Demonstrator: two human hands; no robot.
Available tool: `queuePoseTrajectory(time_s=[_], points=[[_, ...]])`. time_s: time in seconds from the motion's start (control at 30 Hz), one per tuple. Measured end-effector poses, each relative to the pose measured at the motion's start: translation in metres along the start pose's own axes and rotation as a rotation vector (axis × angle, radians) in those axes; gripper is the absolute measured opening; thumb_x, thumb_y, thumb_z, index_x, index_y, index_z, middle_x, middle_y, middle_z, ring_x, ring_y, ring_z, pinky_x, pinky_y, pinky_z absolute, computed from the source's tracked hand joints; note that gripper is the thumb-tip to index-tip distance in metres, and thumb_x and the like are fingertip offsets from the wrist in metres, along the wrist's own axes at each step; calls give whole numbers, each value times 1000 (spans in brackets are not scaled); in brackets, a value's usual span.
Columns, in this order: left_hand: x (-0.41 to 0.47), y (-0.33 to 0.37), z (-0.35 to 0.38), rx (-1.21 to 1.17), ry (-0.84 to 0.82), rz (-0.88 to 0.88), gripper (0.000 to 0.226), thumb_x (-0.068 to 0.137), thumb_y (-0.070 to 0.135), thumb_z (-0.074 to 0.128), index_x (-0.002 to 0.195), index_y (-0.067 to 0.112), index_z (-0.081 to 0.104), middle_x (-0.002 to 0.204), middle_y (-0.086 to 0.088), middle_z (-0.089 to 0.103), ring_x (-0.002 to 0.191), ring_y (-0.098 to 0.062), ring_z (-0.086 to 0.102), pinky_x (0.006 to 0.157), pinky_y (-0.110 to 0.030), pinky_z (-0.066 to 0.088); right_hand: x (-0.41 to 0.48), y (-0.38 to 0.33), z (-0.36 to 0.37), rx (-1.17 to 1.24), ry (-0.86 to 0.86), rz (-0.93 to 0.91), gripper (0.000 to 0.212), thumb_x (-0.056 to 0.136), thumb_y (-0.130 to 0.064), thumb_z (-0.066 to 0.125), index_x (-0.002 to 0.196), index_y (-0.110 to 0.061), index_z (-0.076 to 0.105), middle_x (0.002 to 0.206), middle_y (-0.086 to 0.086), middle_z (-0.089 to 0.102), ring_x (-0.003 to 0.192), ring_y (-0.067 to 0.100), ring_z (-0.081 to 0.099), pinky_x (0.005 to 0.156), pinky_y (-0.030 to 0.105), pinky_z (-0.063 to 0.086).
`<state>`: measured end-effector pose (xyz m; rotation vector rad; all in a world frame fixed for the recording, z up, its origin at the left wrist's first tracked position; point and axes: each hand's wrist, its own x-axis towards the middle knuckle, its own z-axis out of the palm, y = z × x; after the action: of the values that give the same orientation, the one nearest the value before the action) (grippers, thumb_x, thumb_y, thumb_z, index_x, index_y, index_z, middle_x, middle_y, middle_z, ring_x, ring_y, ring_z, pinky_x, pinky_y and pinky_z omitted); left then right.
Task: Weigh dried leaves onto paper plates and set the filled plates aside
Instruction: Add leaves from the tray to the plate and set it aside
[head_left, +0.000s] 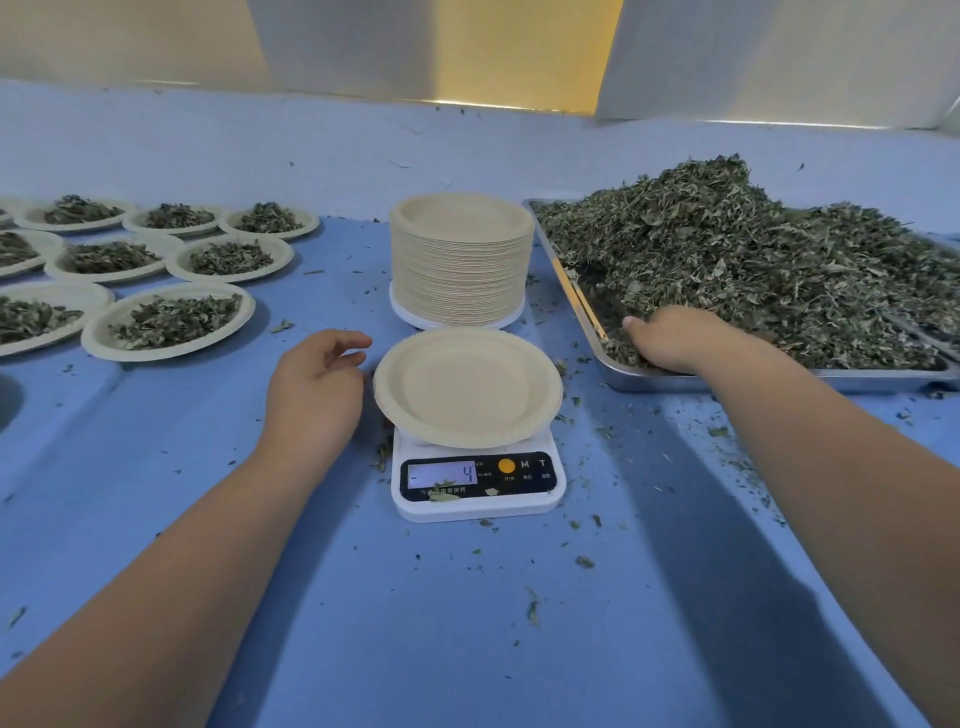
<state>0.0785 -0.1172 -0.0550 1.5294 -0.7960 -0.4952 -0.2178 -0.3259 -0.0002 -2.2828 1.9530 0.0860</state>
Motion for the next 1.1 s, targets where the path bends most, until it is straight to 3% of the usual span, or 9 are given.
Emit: queuePoseTrajectory(time_s=[0.17,0.23,0.33,0.4,0.57,0.7,0.77,0.9,1.1], points=[[-1,2,2,-11,10,-11,42,96,4,45,94,37,72,110,11,70,82,6,70,103,-45,54,-10,-30,6,105,51,-203,57,102,-64,24,125,-20,52,110,5,57,96,27,54,79,37,40],[-4,4,2,-21,5,-7,42,95,3,44,95,35,72,110,10,70,80,11,68,103,-47,54,-14,-37,11,110,40,-225,54,103,-61,27,123,-16,51,108,6,56,91,25,53,75,37,40],[-8,8,4,-20,-5,-6,37,91,12,45,96,34,73,109,11,70,79,10,67,101,-48,55,-17,-39,18,166,118,-223,49,105,-56,33,85,-13,48,81,8,53,69,23,50,57,35,36],[-10,10,7,-15,-7,-19,35,85,20,44,96,36,73,106,12,72,84,8,67,98,-45,55,-20,-36,14,207,188,-218,49,106,-50,36,74,-14,45,70,8,50,62,25,47,53,33,33],[-12,9,17,-25,33,-35,31,94,19,45,101,37,70,78,31,68,61,14,58,64,-22,46,-23,-26,1,293,369,-209,32,106,-31,42,88,-11,60,75,11,61,62,27,52,54,31,38],[-16,10,23,-42,17,-28,27,96,28,43,97,40,67,97,18,67,86,2,60,73,-26,43,-26,-24,6,301,396,-195,31,107,-30,41,92,-9,60,78,11,61,65,26,52,55,32,38],[-17,10,25,-36,6,-14,27,100,28,41,95,40,65,103,20,64,93,7,57,75,-22,41,-31,-25,1,353,504,-206,31,107,-32,40,93,-12,58,75,6,59,66,26,55,56,32,39],[-14,8,25,-26,4,-6,28,104,28,40,97,38,65,103,22,63,88,20,54,76,-16,38,-51,-45,-25,395,632,-348,28,106,-31,42,97,-13,60,71,2,56,65,26,55,60,35,45],[-14,6,24,9,7,19,27,105,29,40,107,32,67,102,24,62,85,27,51,75,-13,36,-94,-105,-45,519,503,-561,26,104,-30,46,101,-14,66,72,-3,57,56,11,48,54,30,41]])
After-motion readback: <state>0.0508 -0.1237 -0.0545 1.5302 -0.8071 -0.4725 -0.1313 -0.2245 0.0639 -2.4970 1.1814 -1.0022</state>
